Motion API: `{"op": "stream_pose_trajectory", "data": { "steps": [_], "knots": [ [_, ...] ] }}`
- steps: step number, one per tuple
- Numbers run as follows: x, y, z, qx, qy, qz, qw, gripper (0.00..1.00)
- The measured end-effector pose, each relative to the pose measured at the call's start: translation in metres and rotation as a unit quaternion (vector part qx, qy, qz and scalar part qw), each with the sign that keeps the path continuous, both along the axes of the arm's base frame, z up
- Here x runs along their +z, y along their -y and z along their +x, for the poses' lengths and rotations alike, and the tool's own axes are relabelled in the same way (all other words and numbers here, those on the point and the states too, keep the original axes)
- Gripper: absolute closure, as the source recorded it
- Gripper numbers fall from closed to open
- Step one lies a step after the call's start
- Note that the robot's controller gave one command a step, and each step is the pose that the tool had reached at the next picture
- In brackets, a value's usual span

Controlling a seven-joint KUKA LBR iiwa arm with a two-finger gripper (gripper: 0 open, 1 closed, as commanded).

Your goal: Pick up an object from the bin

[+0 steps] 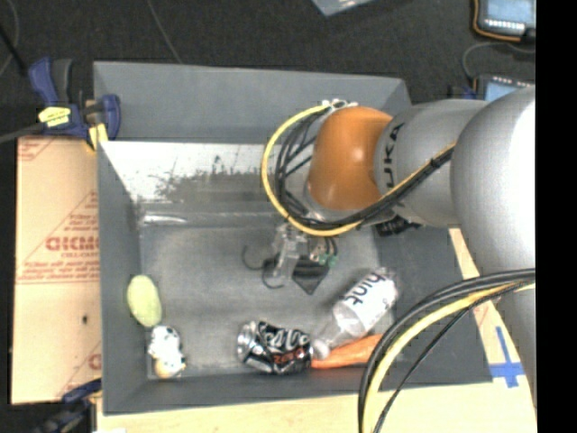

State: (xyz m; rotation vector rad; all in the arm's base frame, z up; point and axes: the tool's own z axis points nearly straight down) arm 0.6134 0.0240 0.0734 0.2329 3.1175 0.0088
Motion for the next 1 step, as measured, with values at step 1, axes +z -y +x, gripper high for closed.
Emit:
{"op": "stream_pose_trajectory", "data": {
  "steps": [1],
  "knots": [
    [0.1980, -0.0028, -0.0167, -0.038, 0.0007, 0.001, 0.9993, 1.00]
  ]
}}
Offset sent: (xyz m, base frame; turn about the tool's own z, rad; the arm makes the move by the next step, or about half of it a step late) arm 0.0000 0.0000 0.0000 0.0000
